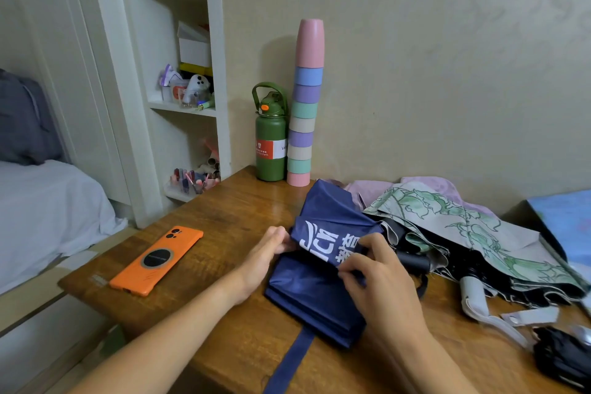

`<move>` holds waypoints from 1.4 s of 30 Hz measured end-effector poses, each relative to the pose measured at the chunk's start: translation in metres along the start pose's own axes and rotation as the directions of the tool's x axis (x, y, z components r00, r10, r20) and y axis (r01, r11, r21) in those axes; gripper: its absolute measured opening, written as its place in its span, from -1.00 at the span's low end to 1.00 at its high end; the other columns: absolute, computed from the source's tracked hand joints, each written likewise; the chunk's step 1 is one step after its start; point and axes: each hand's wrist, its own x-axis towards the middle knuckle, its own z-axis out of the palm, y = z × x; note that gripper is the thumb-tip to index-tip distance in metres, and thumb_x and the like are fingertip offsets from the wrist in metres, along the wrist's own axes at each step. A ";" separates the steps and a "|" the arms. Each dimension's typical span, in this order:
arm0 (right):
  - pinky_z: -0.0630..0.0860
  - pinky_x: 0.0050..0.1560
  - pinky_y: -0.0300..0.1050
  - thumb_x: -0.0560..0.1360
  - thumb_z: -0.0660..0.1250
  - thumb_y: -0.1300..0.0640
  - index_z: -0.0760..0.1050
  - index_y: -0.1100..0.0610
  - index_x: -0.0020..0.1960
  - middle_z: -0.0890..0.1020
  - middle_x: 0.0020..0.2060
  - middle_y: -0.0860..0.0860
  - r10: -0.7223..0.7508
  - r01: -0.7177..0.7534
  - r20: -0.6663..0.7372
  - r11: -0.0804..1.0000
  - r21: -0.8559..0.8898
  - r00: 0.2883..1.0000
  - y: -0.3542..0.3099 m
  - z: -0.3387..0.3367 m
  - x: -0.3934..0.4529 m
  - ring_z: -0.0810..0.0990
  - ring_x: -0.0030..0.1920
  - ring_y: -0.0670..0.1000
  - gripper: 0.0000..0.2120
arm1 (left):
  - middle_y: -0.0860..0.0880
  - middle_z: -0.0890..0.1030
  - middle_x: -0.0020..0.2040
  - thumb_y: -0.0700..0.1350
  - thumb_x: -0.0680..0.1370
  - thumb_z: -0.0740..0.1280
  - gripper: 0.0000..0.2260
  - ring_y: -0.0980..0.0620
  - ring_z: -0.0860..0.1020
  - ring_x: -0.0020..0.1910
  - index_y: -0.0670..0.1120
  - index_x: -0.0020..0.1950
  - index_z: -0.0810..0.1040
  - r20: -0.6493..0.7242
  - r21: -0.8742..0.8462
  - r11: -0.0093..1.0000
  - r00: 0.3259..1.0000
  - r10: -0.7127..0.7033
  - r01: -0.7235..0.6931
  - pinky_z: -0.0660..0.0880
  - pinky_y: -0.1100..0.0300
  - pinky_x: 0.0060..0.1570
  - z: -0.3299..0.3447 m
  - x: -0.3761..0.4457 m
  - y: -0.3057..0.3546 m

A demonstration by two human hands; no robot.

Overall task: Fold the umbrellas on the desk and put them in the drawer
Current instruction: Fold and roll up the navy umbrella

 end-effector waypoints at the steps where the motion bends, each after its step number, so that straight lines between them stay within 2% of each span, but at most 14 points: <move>1: 0.48 -0.29 -0.11 0.43 0.53 0.15 0.57 -0.05 -0.17 0.43 -0.07 -0.15 0.009 -0.008 -0.017 0.999 0.042 1.000 0.000 0.000 0.001 0.50 -0.20 -0.10 -0.83 | 0.07 0.67 0.19 0.24 0.64 0.22 -0.68 0.09 0.59 0.24 0.07 0.24 0.51 0.002 0.014 1.000 1.000 0.011 -0.011 0.46 0.26 0.17 -0.003 -0.001 -0.001; 2: 0.48 -0.26 -0.13 0.44 0.53 0.16 0.55 -0.05 -0.15 0.44 -0.09 -0.17 0.024 -0.022 -0.027 0.995 0.093 0.999 0.001 0.001 0.002 0.48 -0.23 -0.11 -0.82 | 0.06 0.66 0.20 0.10 0.61 0.28 -0.75 0.11 0.60 0.22 0.11 0.28 0.48 0.020 0.018 1.000 1.000 0.023 -0.024 0.46 0.27 0.14 -0.006 -0.001 -0.003; 4: 0.43 -0.21 -0.24 0.47 0.51 0.21 0.54 -0.05 -0.12 0.47 -0.14 -0.15 0.053 -0.044 -0.040 0.980 0.194 0.998 0.004 0.003 0.003 0.49 -0.28 -0.07 -0.79 | 0.03 0.67 0.25 -0.15 0.49 0.31 -0.53 0.12 0.61 0.25 0.15 0.38 0.45 0.072 0.018 0.998 0.996 0.054 -0.055 0.49 0.23 0.20 -0.005 0.000 -0.002; 7: 0.38 -0.20 -0.34 0.49 0.47 0.25 0.57 -0.06 -0.12 0.54 -0.19 -0.13 0.100 -0.081 -0.049 0.953 0.293 0.994 0.004 0.001 0.003 0.53 -0.28 -0.02 -0.78 | 0.14 0.67 0.21 -0.37 0.44 0.26 -0.34 0.19 0.53 0.32 0.25 0.38 0.43 0.083 0.094 0.989 0.990 0.111 -0.119 0.44 0.35 0.22 -0.005 0.002 -0.004; 11: 0.38 -0.21 -0.38 0.50 0.45 0.26 0.57 -0.06 -0.17 0.59 -0.26 -0.14 0.158 -0.152 0.008 0.933 0.326 0.987 0.004 0.004 0.001 0.55 -0.26 -0.06 -0.78 | 0.03 0.64 0.15 -0.27 0.34 0.25 -0.34 0.07 0.55 0.25 0.14 0.41 0.50 0.064 0.135 0.975 0.983 0.170 -0.178 0.40 0.17 0.38 -0.007 0.002 -0.009; 14: 0.38 -0.24 -0.38 0.52 0.43 0.25 0.58 -0.04 -0.18 0.60 -0.31 -0.20 0.203 -0.199 0.026 0.912 0.359 0.979 0.003 0.002 0.000 0.54 -0.27 -0.12 -0.79 | -0.08 0.57 0.22 -0.30 0.31 0.24 -0.43 0.08 0.56 0.25 0.08 0.25 0.62 0.044 0.062 0.975 0.976 0.213 -0.215 0.42 0.23 0.37 -0.006 -0.003 -0.006; 17: 0.38 -0.26 -0.39 0.53 0.41 0.26 0.58 -0.01 -0.19 0.61 -0.30 -0.25 0.233 -0.237 0.058 0.896 0.377 0.971 0.004 0.002 0.000 0.53 -0.32 -0.14 -0.80 | -0.11 0.51 0.27 -0.28 0.28 0.25 -0.37 0.06 0.54 0.27 0.04 0.33 0.59 0.027 0.011 0.983 0.983 0.182 -0.182 0.44 0.16 0.40 -0.010 -0.004 -0.003; 24: 0.41 -0.25 -0.36 0.53 0.41 0.22 0.59 -0.02 -0.20 0.63 -0.29 -0.21 0.263 -0.285 0.110 0.888 0.360 0.958 0.008 0.006 -0.001 0.55 -0.30 -0.11 -0.81 | -0.05 0.48 0.23 -0.17 0.29 0.25 -0.58 0.13 0.48 0.18 -0.07 0.13 0.63 0.039 0.059 0.985 0.986 0.160 -0.162 0.38 0.47 0.08 -0.008 -0.003 -0.002; 27: 0.42 -0.23 -0.37 0.53 0.41 0.22 0.59 -0.02 -0.19 0.64 -0.29 -0.22 0.270 -0.293 0.114 0.890 0.348 0.956 0.008 0.007 -0.001 0.57 -0.28 -0.11 -0.81 | 0.01 0.45 0.28 0.01 0.35 0.34 -0.49 0.14 0.46 0.29 -0.11 0.28 0.62 0.063 0.046 0.988 0.987 0.148 -0.151 0.35 0.47 0.16 -0.008 -0.001 -0.004; 30: 0.40 -0.26 -0.36 0.54 0.40 0.18 0.57 -0.02 -0.22 0.62 -0.33 -0.24 0.281 -0.300 0.104 0.893 0.336 0.954 0.007 0.006 -0.001 0.55 -0.31 -0.13 -0.81 | 0.00 0.46 0.23 0.25 0.35 0.40 -0.46 0.14 0.51 0.21 -0.16 0.07 0.70 0.023 -0.020 0.989 0.989 0.148 -0.147 0.37 0.36 0.22 -0.006 0.000 -0.006; 32: 0.40 -0.26 -0.32 0.55 0.40 0.11 0.56 0.00 -0.24 0.62 -0.36 -0.20 0.329 -0.339 0.087 0.879 0.336 0.940 0.008 0.006 -0.002 0.55 -0.32 -0.13 -0.81 | -0.02 0.49 0.21 0.30 0.37 0.41 -0.47 0.16 0.52 0.15 -0.16 -0.02 0.70 -0.031 -0.036 0.988 0.988 0.151 -0.153 0.37 0.31 0.23 -0.005 0.000 -0.006; 36: 0.39 -0.25 -0.33 0.54 0.41 0.02 0.57 0.03 -0.24 0.63 -0.40 -0.06 0.448 -0.451 0.084 0.836 0.313 0.890 0.012 0.007 -0.001 0.58 -0.30 -0.13 -0.81 | -0.04 0.50 0.15 0.09 0.58 0.44 -0.71 0.18 0.52 0.07 -0.13 -0.14 0.71 -0.126 0.063 0.982 0.975 0.185 -0.178 0.34 0.27 0.19 -0.003 0.002 -0.010; 39: 0.38 -0.30 -0.37 0.53 0.41 0.03 0.54 -0.02 -0.09 0.64 -0.37 -0.06 0.516 -0.527 0.118 0.799 0.290 0.848 0.011 0.005 -0.001 0.57 -0.27 -0.17 -0.94 | -0.01 0.52 0.11 -0.07 0.59 0.46 -0.83 0.13 0.54 0.09 -0.07 -0.17 0.74 -0.168 0.136 0.975 0.966 0.196 -0.174 0.38 0.27 0.17 -0.002 0.004 -0.011; 42: 0.46 -0.22 -0.17 0.51 0.45 0.01 0.40 0.03 0.12 0.67 -0.25 -0.05 0.599 -0.615 0.162 0.714 0.335 0.784 0.014 0.008 -0.002 0.61 -0.21 -0.07 -0.71 | 0.03 0.55 0.13 -0.13 0.57 0.47 -0.88 0.12 0.55 0.11 -0.02 -0.16 0.76 -0.175 0.108 0.978 0.964 0.198 -0.181 0.40 0.27 0.16 -0.004 0.003 -0.010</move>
